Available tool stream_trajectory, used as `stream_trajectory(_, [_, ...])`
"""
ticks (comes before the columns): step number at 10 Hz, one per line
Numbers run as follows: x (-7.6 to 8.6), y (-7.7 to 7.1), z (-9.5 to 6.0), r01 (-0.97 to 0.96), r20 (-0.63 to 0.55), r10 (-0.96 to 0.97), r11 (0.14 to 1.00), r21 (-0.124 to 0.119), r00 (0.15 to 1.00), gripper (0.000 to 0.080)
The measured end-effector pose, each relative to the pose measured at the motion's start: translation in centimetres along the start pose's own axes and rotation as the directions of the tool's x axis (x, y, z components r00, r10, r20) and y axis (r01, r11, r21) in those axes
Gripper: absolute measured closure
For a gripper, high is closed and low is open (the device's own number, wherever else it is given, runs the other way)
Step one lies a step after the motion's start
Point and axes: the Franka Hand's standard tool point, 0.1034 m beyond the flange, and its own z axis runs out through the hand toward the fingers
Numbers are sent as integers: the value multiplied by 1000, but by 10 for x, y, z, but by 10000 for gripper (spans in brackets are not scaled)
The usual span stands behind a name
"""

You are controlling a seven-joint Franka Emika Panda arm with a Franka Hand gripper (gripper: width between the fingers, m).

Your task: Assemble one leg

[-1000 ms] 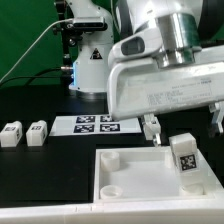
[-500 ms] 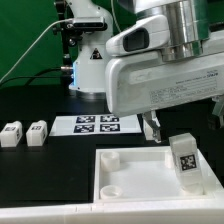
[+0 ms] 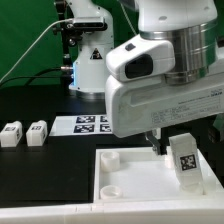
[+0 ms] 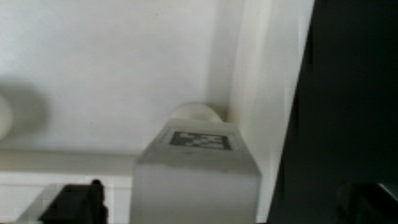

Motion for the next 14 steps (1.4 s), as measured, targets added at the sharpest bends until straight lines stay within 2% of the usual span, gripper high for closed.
stream_trajectory(2, [-1, -3, 2, -31, 2, 31, 1000, 0, 1000, 151])
stream_trajectory(3, [-1, -3, 3, -44, 2, 44, 999, 0, 999, 273])
stream_trajectory(4, [-1, -3, 3, -75, 2, 75, 997, 2, 997, 273])
stream_trajectory(5, [-1, -3, 3, -158, 2, 158, 987, 1, 987, 408])
stream_trajectory(6, [-1, -2, 3, -233, 2, 233, 973, 0, 973, 504])
stream_trajectory(9, [-1, -4, 3, -512, 3, 512, 859, 0, 859, 505])
stream_trajectory(11, [7, 0, 4, -712, 17, 712, 702, 26, 702, 505])
stream_trajectory(13, [9, 2, 4, -868, 38, 868, 494, 39, 496, 505])
stream_trajectory(14, [10, 3, 4, -938, 63, 937, 342, 48, 344, 505])
